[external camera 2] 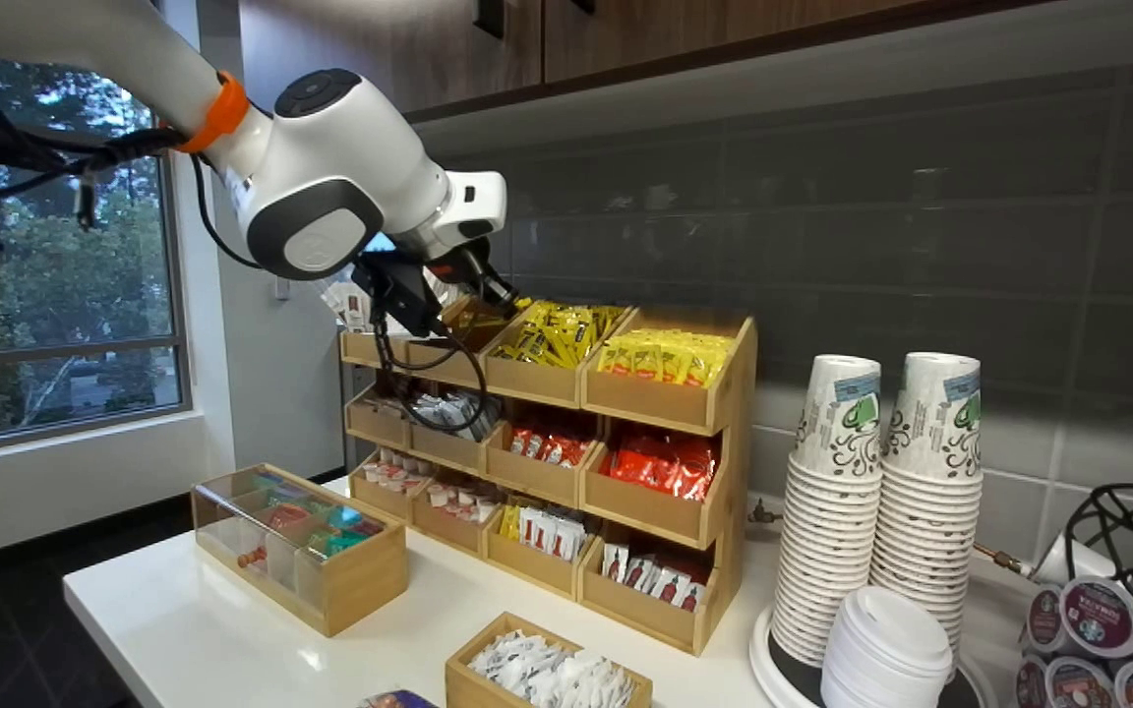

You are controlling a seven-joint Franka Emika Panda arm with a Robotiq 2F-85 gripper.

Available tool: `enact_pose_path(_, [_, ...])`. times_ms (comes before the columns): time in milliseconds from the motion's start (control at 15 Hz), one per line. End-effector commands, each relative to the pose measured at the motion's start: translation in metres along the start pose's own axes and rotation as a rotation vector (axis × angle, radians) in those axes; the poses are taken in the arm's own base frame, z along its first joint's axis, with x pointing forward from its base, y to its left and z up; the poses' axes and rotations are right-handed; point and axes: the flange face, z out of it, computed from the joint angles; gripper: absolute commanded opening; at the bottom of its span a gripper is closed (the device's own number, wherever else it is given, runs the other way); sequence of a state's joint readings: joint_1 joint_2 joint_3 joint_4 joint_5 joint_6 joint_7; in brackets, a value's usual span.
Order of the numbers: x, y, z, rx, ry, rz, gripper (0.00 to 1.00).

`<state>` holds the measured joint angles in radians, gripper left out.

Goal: Pick up the yellow sachet on the table and put it on the third rack at the top from the left

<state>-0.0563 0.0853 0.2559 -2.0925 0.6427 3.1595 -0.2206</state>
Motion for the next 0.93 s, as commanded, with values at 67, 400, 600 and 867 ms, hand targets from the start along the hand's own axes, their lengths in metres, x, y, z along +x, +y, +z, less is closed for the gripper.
enact_pose_path(67, [0.034, 0.006, 0.012, 0.003, 0.055, -0.006, 0.00])
enact_pose_path(400, [0.050, 0.027, 0.019, -0.029, 0.043, -0.069, 0.00])
enact_pose_path(600, [0.055, 0.039, 0.025, -0.055, 0.035, -0.110, 0.00])
enact_pose_path(867, [0.062, 0.046, 0.032, -0.072, 0.047, -0.147, 0.00])
